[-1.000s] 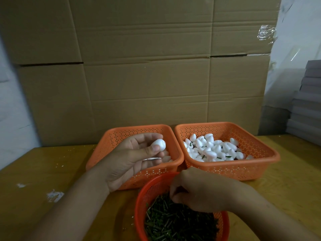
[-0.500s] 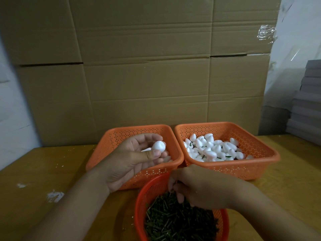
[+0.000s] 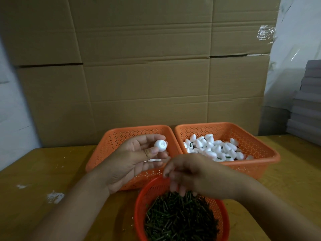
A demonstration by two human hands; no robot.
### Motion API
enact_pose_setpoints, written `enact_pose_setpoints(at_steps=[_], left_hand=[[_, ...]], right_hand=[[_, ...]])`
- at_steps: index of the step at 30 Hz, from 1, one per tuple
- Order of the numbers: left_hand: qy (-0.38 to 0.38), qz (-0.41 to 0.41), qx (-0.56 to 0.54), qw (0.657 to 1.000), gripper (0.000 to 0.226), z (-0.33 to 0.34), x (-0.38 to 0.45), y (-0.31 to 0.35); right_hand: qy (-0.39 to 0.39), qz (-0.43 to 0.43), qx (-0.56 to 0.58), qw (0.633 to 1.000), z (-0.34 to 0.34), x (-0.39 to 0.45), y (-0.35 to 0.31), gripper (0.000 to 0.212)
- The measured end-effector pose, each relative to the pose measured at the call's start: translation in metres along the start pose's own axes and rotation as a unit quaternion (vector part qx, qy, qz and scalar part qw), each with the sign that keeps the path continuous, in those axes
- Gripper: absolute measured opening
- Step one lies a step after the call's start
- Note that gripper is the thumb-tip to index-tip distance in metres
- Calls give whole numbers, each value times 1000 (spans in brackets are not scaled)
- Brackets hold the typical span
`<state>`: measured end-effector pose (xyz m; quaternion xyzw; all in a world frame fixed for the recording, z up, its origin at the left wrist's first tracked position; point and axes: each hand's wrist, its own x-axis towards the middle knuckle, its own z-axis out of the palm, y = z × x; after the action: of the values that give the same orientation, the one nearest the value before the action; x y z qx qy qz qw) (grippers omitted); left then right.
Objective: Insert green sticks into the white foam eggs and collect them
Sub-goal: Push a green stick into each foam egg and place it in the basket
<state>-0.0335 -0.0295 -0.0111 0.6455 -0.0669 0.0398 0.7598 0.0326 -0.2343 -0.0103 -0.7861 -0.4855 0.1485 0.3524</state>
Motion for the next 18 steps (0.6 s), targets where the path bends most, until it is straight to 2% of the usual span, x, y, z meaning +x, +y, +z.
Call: enact_pose_setpoints(at_steps=[3, 6, 9, 12, 15, 18], left_hand=[[2, 0, 4, 1000, 37, -1, 0, 0], [5, -1, -5, 1000, 38, 0, 0, 0], [11, 2, -8, 1000, 40, 0, 0, -1], [19, 5, -15, 1000, 38, 0, 1, -1], [22, 7, -24, 999, 36, -1, 1, -2], [19, 7, -29, 999, 36, 0, 1, -2]], right_hand=[[103, -14, 76, 992, -5, 2, -1, 18], [167, -8, 186, 968, -9, 3, -2, 24], [183, 0, 266, 947, -12, 2, -4, 27], [192, 3, 319, 928, -12, 3, -7, 17], [208, 14, 330, 921, -12, 3, -9, 6], [216, 15, 325, 921, -13, 2, -8, 5]])
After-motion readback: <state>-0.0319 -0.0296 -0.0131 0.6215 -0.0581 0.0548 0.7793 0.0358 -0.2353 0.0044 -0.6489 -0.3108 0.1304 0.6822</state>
